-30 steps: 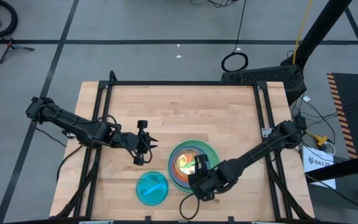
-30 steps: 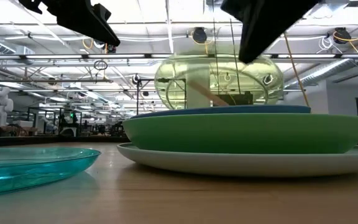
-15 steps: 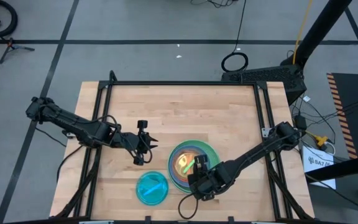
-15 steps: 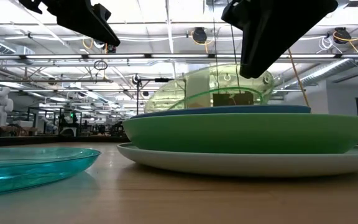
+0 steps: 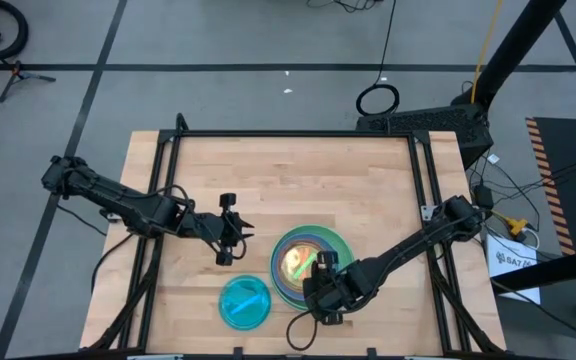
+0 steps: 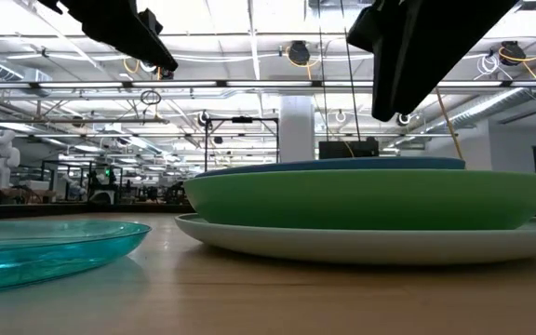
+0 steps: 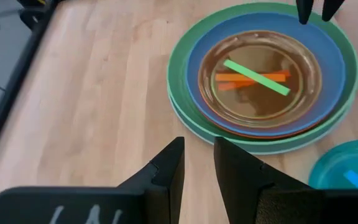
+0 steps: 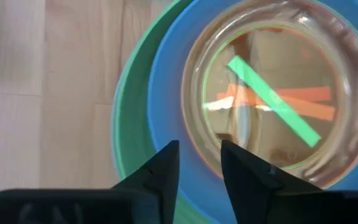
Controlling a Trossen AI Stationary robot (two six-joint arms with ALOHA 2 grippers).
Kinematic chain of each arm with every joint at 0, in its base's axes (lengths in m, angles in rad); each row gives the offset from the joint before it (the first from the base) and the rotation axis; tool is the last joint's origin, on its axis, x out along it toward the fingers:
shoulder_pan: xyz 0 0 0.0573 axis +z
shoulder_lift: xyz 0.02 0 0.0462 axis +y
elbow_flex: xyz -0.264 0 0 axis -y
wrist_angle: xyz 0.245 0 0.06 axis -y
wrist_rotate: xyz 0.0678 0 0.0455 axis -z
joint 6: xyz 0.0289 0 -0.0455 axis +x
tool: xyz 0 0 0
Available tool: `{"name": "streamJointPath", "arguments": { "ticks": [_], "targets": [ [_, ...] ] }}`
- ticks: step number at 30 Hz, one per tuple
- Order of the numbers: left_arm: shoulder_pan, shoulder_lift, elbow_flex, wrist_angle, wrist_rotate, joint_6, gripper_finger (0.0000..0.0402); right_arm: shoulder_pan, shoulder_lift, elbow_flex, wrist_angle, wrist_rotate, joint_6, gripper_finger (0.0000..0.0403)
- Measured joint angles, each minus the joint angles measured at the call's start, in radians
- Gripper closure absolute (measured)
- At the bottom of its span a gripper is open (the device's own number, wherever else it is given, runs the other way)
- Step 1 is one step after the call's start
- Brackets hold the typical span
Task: Stack plastic plates
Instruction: Stack the transparent blue plate on the transparent green plate
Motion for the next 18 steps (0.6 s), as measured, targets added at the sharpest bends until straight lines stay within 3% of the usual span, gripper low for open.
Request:
{"name": "streamJointPath", "arguments": {
  "ticks": [6,15,18],
  "targets": [
    [-0.018,0.0,0.0,-0.059,0.028,-0.132,0.0307,0.0,0.0,0.0,-0.007,-0.004,0.025,0.0264],
    [-0.156,0.0,0.0,-0.089,0.028,-0.274,0.0307,0.003,0.0,0.0,-0.007,0.002,0.017,0.0265],
    [-0.199,0.004,0.0,-0.08,0.02,-0.322,0.0307,0.02,0.0,0.0,-0.007,0.07,-0.007,0.0265]
  ]
}}
